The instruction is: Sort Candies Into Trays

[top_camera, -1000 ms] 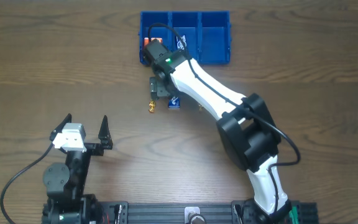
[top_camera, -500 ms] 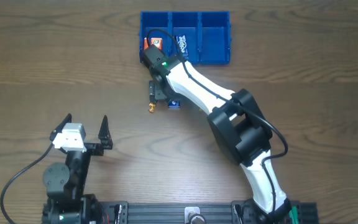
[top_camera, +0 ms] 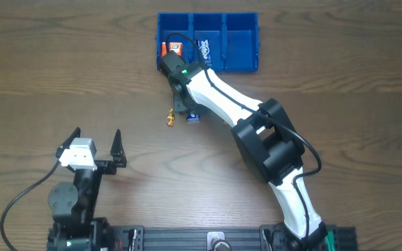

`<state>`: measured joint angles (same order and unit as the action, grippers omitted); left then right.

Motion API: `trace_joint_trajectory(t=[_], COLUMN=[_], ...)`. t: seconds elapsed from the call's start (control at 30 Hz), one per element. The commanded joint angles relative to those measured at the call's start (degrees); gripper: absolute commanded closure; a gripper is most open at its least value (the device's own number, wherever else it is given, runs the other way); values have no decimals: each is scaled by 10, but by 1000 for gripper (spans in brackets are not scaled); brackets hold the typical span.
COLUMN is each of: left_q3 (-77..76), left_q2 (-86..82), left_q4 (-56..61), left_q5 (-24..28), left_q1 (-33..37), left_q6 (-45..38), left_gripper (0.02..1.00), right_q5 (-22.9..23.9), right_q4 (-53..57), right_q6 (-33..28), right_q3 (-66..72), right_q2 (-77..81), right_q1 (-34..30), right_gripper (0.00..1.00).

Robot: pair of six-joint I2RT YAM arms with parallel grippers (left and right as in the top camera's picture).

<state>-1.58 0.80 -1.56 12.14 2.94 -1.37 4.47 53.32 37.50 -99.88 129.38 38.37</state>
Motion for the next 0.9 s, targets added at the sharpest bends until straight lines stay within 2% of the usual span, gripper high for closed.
trace_joint_trajectory(t=[0.03, 0.23, 0.33, 0.53, 0.6, 0.7, 0.9], left_q3=[13, 13, 13, 13, 13, 13, 13], left_q2=[-4, -4, -4, -4, -4, -4, -4], left_q4=[-16, -16, -16, -16, -16, -16, -16], left_q5=[13, 13, 13, 13, 13, 13, 13], left_q1=[0, 0, 0, 0, 0, 0, 0], left_q6=[-4, -4, -4, -4, -4, -4, -4], left_gripper=[20, 20, 20, 20, 23, 20, 20], right_q5=[34, 152, 191, 174, 172, 136, 130], right_q4=[24, 66, 24, -95, -121, -143, -140], right_q6=[2, -36, -82, -155, -155, -175, -169], right_q3=[-23, -155, -200, -200, -200, -200, -200], right_q2=[-56, -128, -124, -87, -59, -26, 17], right_q1=[-21, -45, -56, -94, -105, -112, -117], right_gripper=[825, 825, 818, 803, 809, 818, 840])
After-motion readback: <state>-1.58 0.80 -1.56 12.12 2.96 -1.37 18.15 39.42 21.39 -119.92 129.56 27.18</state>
